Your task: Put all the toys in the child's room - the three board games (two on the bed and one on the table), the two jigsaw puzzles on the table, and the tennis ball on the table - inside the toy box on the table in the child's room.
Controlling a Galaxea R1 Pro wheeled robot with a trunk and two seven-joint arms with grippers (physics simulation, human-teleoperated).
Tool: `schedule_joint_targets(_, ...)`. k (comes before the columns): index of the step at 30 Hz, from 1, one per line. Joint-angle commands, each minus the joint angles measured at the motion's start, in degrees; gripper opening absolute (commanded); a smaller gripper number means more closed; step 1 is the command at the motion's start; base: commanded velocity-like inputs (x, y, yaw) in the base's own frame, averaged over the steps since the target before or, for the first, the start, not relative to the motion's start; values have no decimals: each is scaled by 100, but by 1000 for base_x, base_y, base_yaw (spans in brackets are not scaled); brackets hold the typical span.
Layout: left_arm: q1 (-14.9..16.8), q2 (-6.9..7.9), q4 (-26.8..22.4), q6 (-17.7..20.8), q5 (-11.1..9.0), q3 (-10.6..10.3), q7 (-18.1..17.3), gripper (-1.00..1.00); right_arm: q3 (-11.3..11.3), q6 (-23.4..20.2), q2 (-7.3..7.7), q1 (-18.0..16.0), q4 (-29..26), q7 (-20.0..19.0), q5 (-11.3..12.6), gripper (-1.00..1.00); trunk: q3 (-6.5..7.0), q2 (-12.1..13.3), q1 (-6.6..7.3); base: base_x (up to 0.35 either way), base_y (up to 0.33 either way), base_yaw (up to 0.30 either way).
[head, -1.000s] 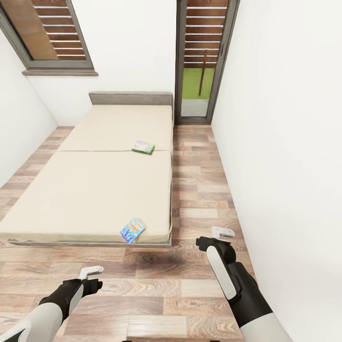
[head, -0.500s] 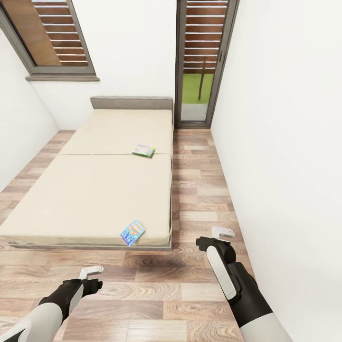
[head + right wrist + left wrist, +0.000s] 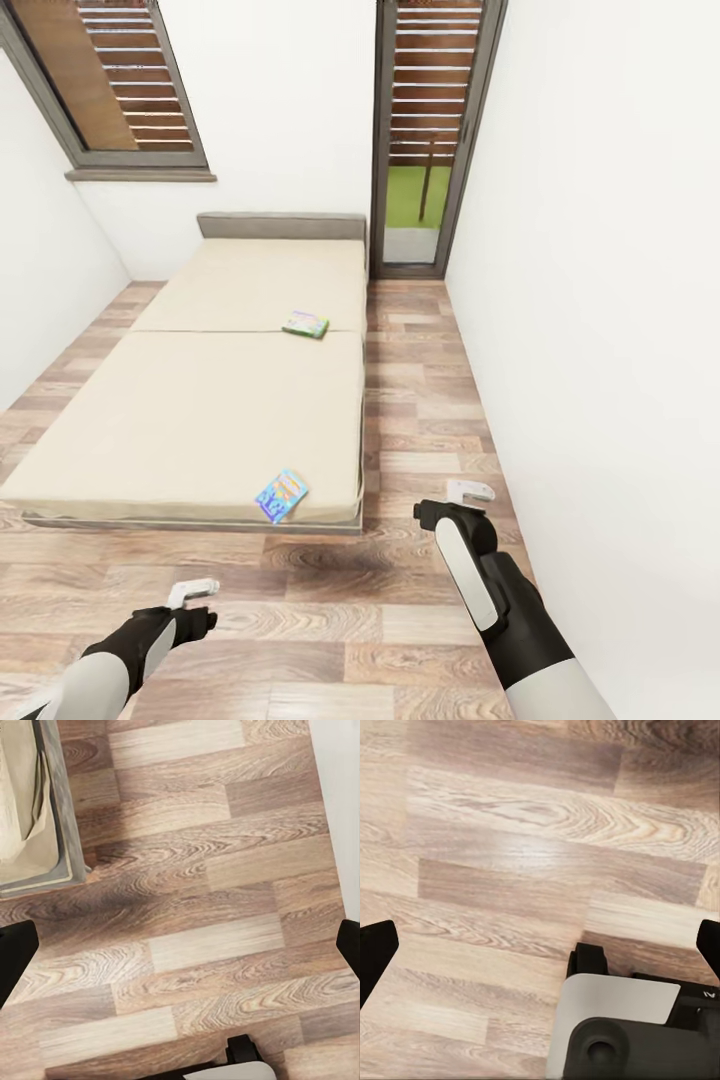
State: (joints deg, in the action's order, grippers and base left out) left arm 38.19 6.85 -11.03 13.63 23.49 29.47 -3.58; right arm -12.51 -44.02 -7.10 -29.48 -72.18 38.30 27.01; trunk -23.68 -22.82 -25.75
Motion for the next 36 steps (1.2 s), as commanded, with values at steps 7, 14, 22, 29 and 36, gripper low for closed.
schedule_joint_targets(7,-368,7,33,-233,59,45,-37,100,24,-18,-5,-5,453,94,57,100,58,-10,-4,0,0,65)
schedule_joint_targets(14,-659,5,43,-295,56,44,-42,100,57,-41,19,-3,868,105,90,100,124,-10,-4,0,0,65)
schedule_joint_targets(22,-991,-11,48,-314,58,42,-41,100,60,67,47,436,1338,115,65,100,199,-10,-4,0,0,65)
schedule_joint_targets(29,-1150,-23,48,-319,66,41,-45,100,60,648,56,758,1570,87,58,100,265,-10,-4,0,0,65)
schedule_joint_targets(36,-1213,-26,48,-436,68,38,-46,100,54,1397,56,828,2337,52,33,100,331,-10,-4,0,0,65)
